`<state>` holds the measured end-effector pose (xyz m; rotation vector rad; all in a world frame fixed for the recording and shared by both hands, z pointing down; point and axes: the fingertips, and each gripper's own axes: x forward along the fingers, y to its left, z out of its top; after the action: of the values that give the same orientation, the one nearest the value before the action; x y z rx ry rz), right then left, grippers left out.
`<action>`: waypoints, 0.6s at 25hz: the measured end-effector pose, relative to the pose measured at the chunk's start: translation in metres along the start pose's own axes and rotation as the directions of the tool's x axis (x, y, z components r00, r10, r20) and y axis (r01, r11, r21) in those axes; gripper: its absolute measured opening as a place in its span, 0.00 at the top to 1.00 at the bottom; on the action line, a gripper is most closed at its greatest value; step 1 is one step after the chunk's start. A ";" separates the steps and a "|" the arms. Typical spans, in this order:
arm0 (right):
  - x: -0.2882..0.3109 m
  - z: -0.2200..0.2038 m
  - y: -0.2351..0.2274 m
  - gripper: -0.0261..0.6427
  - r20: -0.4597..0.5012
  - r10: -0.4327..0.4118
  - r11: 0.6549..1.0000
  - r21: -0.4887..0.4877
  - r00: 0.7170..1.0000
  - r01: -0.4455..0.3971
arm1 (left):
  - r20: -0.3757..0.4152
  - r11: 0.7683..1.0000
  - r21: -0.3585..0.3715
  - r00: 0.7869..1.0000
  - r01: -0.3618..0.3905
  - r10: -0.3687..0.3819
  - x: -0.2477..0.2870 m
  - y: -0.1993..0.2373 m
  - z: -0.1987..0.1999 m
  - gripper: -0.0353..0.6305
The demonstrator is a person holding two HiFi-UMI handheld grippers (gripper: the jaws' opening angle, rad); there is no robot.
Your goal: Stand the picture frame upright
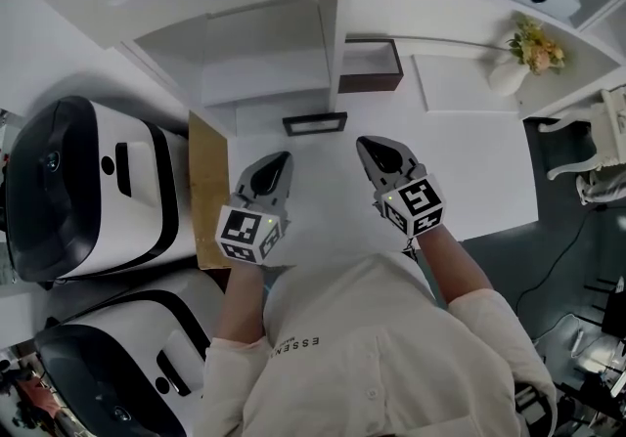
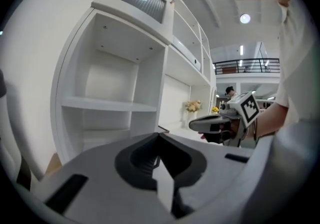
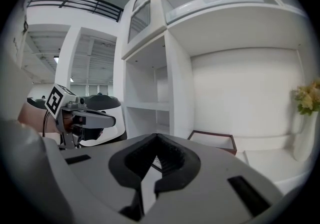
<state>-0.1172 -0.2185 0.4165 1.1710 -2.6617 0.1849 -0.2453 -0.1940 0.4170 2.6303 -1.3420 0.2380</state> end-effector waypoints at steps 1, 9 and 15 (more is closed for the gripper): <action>-0.001 0.001 0.001 0.94 0.000 -0.003 1.000 -0.003 1.000 0.003 | 0.005 1.000 -0.011 1.000 0.015 -0.015 -0.002 -0.004 0.001 0.94; -0.011 0.012 0.008 0.94 0.035 -0.001 1.000 0.003 0.999 0.001 | 0.024 0.997 0.052 0.998 0.049 -0.051 -0.014 -0.013 0.015 0.94; -0.021 0.016 0.010 0.94 0.062 0.005 1.000 0.003 0.998 -0.005 | 0.010 0.994 0.104 0.999 0.038 -0.040 -0.018 -0.016 0.015 0.94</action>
<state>-0.1139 -0.2001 0.3957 1.1897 -2.7195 0.1557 -0.2415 -0.1738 0.3965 2.7443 -1.3146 0.2943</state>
